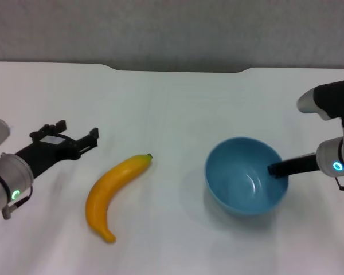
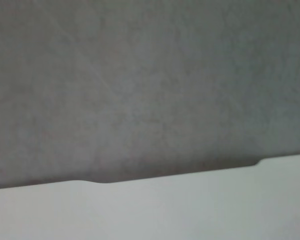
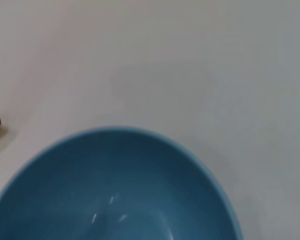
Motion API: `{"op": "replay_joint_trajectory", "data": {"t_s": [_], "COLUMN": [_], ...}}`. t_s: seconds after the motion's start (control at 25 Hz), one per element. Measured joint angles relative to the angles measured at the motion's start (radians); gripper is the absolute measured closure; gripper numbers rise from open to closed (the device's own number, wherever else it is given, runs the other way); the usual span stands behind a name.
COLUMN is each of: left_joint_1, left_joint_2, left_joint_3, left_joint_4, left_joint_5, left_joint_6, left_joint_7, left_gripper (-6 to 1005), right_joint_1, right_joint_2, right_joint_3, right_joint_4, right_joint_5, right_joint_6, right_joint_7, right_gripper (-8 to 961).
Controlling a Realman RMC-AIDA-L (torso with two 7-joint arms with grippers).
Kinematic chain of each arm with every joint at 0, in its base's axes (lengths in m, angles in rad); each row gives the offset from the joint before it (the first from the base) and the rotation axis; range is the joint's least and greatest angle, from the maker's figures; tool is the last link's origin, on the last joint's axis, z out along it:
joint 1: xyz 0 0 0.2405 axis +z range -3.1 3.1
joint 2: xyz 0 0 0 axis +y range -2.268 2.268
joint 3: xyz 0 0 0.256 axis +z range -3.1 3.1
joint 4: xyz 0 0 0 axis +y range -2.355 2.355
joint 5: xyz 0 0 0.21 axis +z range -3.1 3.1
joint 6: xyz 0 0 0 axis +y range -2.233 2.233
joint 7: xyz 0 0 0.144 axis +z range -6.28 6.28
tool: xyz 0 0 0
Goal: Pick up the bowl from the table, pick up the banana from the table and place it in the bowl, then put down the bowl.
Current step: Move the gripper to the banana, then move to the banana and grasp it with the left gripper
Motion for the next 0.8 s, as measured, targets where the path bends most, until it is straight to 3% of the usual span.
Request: {"op": "replay_joint_trajectory", "data": {"t_s": [0.2,0.28,0.36,0.52,0.56,0.6,0.68,0.8], "left_joint_1": [0.017,0.032,0.033,0.013,-0.009,-0.009,-0.032,-0.056], "left_joint_2": [0.005,0.007,0.008,0.016,0.016,0.016,0.011,0.007], "left_joint_3": [0.084,0.131,0.136,0.124,0.117,0.117,0.105,0.098], "left_joint_4": [-0.092,-0.176,-0.2,-0.233,-0.23,-0.23,-0.225,-0.223], "left_joint_5": [0.093,0.273,0.345,0.647,0.793,0.793,0.958,1.102], "left_joint_6": [0.106,0.162,0.163,0.099,0.067,0.067,0.031,-0.002], "left_joint_7": [-0.08,-0.26,-0.341,-0.646,-0.764,-0.764,-0.884,-1.002], "left_gripper": [118,118,118,118,118,118,118,118], "right_joint_1": [-0.042,-0.067,-0.073,-0.077,-0.078,-0.078,-0.078,-0.078], "right_joint_2": [-0.003,-0.004,-0.004,-0.005,-0.005,-0.005,-0.005,-0.005], "right_joint_3": [0.001,0.007,0.008,0.011,0.011,0.011,0.011,0.009], "right_joint_4": [-0.087,-0.125,-0.135,-0.155,-0.156,-0.156,-0.16,-0.167], "right_joint_5": [0.0,0.0,0.0,0.001,0.001,0.001,0.001,0.01], "right_joint_6": [-0.023,-0.038,-0.042,-0.047,-0.047,-0.047,-0.048,-0.048], "right_joint_7": [0.009,0.01,0.01,0.011,0.012,0.012,0.013,0.013], "right_gripper": [898,926,926,925,924,924,924,923]}}
